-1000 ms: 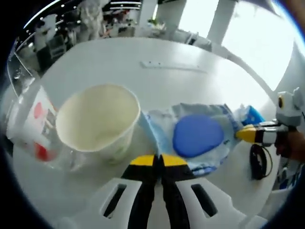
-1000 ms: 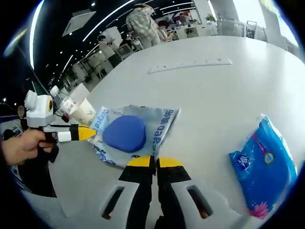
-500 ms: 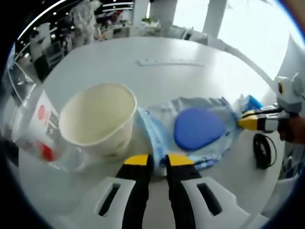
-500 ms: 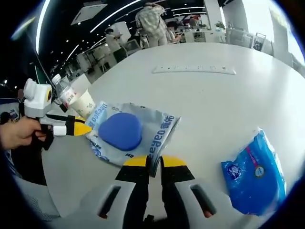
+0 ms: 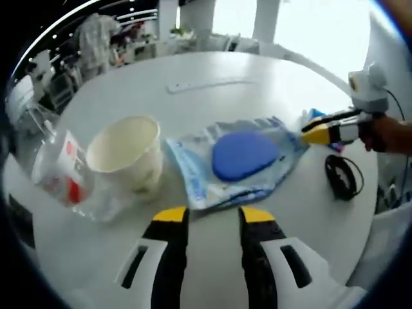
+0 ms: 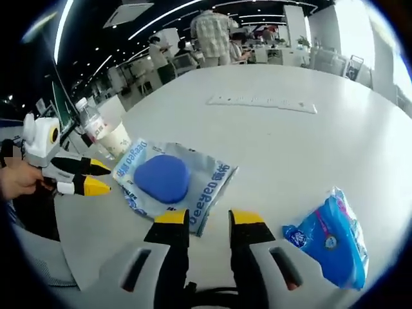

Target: Arrange the tabletop items into an orderly group along one side of the table until the central work area is clear of visible clutter.

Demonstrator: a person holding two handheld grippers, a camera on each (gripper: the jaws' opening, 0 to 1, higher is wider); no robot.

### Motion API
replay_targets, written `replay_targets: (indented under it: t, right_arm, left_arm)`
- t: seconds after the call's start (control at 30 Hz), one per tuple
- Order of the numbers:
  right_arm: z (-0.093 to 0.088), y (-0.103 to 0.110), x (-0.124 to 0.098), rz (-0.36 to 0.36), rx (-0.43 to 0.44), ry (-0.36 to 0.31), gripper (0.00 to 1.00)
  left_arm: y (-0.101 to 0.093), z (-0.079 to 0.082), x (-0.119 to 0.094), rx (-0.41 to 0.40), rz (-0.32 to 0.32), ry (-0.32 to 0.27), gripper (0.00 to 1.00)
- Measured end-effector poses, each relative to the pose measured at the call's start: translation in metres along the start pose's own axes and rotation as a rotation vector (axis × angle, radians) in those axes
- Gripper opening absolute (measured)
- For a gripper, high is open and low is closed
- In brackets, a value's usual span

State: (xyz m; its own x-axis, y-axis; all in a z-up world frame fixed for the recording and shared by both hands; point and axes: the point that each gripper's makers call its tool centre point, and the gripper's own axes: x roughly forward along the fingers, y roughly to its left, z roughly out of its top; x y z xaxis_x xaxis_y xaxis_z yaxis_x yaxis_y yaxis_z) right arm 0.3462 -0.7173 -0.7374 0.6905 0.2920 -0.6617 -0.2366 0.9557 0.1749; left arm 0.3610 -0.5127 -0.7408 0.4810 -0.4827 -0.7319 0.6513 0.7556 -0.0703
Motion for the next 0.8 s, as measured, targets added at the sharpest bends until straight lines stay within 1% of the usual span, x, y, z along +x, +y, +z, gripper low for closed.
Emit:
replay_targets:
  t: [0.07,0.13,0.23,0.27,0.3,0.33,0.37,0.47,0.57,0.6,0.63,0.7,0.8]
  right_arm:
    - [0.001,0.0,-0.003,-0.004,-0.021,0.002,0.28]
    - [0.002,0.001,-0.006,0.001,-0.046,0.001,0.31]
    - [0.004,0.002,-0.011,0.01,-0.1,0.013,0.35]
    - [0.005,0.002,-0.012,0.01,-0.11,0.017,0.36]
    - [0.007,0.002,-0.015,0.011,-0.118,0.021,0.37]
    - [0.009,0.002,-0.016,0.012,-0.125,0.019,0.38]
    - [0.011,0.002,-0.018,0.012,-0.136,0.023,0.39]
    - [0.016,0.001,-0.023,0.018,-0.163,0.025,0.43]
    - [0.017,-0.001,-0.028,0.028,-0.208,0.05,0.46]
    - [0.017,-0.002,-0.029,0.028,-0.214,0.058,0.48]
    - [0.018,-0.003,-0.03,0.028,-0.216,0.059,0.48]
    - [0.018,-0.006,-0.032,0.028,-0.222,0.063,0.5]
    - [0.018,-0.015,-0.038,0.018,-0.241,0.078,0.51]
  left_arm:
    - [-0.003,0.002,-0.008,-0.015,-0.001,-0.023,0.28]
    - [-0.007,0.009,-0.016,-0.031,-0.006,-0.063,0.29]
    - [-0.009,0.018,-0.029,0.002,0.0,-0.107,0.36]
    - [-0.01,0.022,-0.035,0.029,0.007,-0.131,0.38]
    - [-0.01,0.024,-0.039,0.053,0.013,-0.142,0.38]
    - [-0.01,0.024,-0.043,0.069,0.018,-0.14,0.38]
    - [-0.011,0.022,-0.048,0.056,0.016,-0.134,0.38]
    - [-0.011,0.023,-0.064,0.045,0.02,-0.156,0.39]
    - [-0.012,0.02,-0.076,0.056,0.022,-0.156,0.44]
    - [-0.012,0.019,-0.078,0.057,0.021,-0.157,0.47]
    - [-0.014,0.018,-0.086,0.065,0.015,-0.163,0.49]
    - [-0.016,0.016,-0.095,0.079,0.015,-0.165,0.52]
    - [-0.016,0.01,-0.109,0.094,0.017,-0.164,0.52]
